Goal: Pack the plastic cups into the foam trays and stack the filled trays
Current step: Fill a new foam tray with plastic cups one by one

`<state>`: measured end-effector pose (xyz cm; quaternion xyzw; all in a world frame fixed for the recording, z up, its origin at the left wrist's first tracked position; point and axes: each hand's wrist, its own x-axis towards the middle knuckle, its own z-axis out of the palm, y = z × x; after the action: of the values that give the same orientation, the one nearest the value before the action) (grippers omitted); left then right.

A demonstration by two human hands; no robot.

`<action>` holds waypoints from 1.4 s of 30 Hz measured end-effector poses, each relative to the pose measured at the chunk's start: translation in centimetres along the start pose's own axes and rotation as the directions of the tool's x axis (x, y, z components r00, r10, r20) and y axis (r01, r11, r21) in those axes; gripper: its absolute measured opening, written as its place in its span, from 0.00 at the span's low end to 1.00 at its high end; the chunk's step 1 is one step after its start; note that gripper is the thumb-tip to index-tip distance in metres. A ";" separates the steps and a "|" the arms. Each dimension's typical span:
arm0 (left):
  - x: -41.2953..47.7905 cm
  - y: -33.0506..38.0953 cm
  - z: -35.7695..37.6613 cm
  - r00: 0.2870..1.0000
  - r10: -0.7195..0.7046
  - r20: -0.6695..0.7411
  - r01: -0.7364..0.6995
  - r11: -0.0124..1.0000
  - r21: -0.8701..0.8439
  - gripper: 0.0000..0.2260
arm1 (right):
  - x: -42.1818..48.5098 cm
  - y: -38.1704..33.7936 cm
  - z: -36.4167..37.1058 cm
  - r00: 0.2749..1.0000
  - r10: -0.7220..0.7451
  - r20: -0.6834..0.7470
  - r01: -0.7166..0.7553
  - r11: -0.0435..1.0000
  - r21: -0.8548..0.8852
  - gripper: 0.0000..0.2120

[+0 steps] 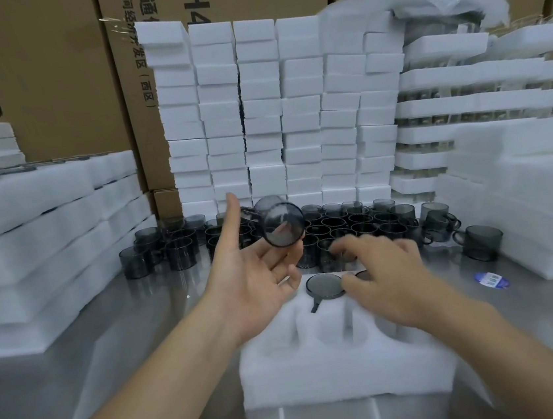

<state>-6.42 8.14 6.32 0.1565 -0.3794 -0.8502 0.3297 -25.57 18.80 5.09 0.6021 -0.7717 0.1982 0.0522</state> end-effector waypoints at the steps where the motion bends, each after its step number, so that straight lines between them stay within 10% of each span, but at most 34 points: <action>1: 0.0 -0.1 0.1 1.000 0.003 -0.005 -0.003 1.000 0.023 0.40 | -0.1 -0.2 0.0 0.993 -0.052 -0.104 0.054 0.998 0.016 0.22; 5: -0.1 -0.3 0.6 0.999 0.042 -0.022 -0.039 0.993 0.115 0.41 | -0.6 -1.3 -0.4 0.891 -0.148 -0.430 0.268 0.935 0.233 0.32; 13: 0.0 -1.2 0.7 0.983 0.073 0.166 -0.130 0.924 0.359 0.34 | -0.7 -2.3 -0.4 0.842 -0.156 -0.517 0.349 0.888 0.300 0.27; 42: 0.4 -1.4 0.1 0.978 0.190 0.092 -0.211 0.881 0.424 0.22 | -1.2 -2.7 0.0 0.924 -0.091 -0.371 0.214 0.928 0.304 0.26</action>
<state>-7.38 8.64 5.32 0.1653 -0.5797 -0.7101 0.3640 -22.65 19.32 5.33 0.6160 -0.6543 0.4272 0.0999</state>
